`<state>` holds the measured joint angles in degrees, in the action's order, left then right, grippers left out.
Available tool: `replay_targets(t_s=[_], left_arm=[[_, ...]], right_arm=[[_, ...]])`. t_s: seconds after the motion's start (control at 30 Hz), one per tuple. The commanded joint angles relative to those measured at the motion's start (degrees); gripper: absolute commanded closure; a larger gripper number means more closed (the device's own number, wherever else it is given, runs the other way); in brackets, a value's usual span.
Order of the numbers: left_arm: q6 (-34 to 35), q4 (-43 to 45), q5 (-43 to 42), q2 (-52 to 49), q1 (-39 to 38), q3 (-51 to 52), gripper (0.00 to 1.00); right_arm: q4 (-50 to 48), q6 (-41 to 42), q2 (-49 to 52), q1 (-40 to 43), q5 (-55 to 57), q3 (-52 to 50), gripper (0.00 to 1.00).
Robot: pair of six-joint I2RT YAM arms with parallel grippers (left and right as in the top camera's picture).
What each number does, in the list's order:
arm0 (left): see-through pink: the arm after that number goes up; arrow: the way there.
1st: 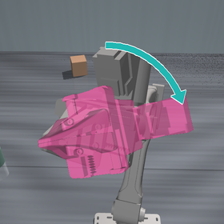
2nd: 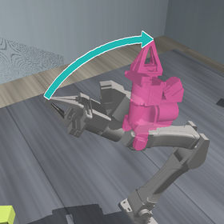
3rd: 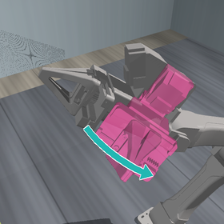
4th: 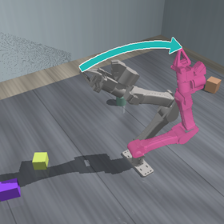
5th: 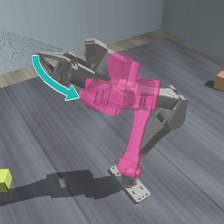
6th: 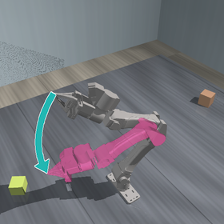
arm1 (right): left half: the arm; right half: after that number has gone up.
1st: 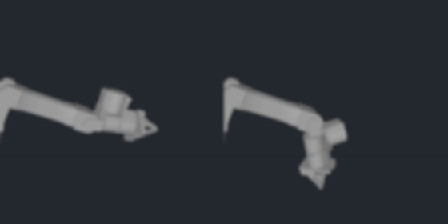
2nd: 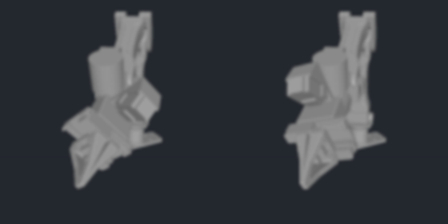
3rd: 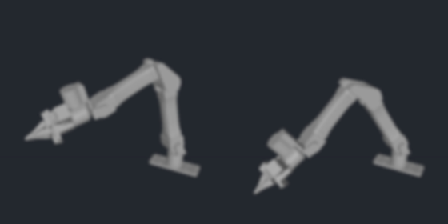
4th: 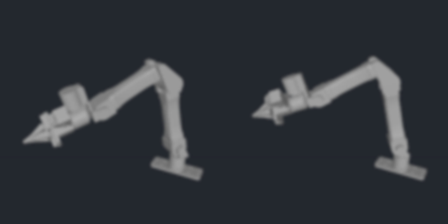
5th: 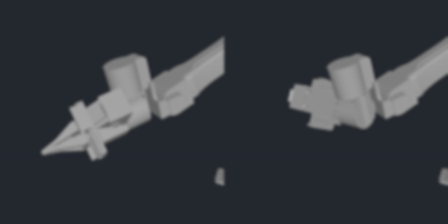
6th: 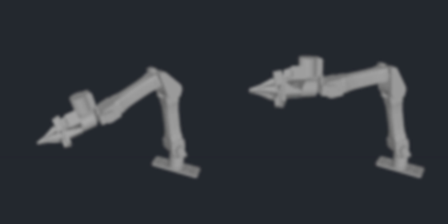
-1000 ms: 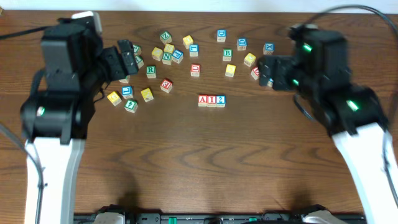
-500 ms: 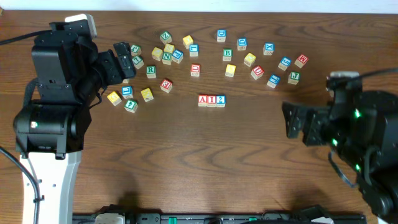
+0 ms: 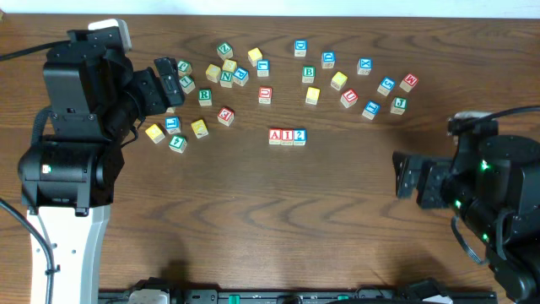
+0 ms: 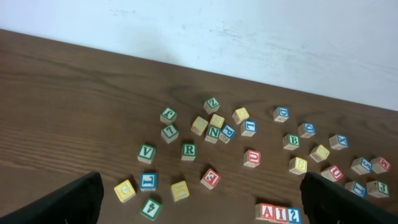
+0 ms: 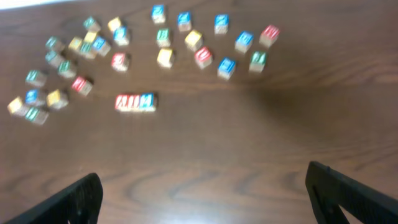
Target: Spell out AI2
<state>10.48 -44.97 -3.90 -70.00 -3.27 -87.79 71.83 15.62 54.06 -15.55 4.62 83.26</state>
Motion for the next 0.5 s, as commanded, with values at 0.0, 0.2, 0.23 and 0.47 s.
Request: replay_targets(t_s=[0.0, 0.2, 0.23, 0.47], left_arm=[[-0.4, 0.0, 0.5, 0.0, 0.1, -0.3, 0.0], [-0.4, 0.0, 0.5, 0.0, 0.1, -0.3, 0.0], [-0.4, 0.0, 0.5, 0.0, 0.1, -0.3, 0.0], [-0.4, 0.0, 0.5, 0.0, 0.1, -0.3, 0.0]], right_arm=[[-5.7, -2.9, -1.6, 0.6, 4.9, -4.6, 0.01], [-26.3, -6.3, -11.2, 5.3, 2.9, -22.3, 0.01], [-29.7, -6.3, -13.1, 6.4, 1.9, -25.8, 0.01], [-50.6, -6.3, -27.5, 10.7, -1.4, -49.7, 0.01]])
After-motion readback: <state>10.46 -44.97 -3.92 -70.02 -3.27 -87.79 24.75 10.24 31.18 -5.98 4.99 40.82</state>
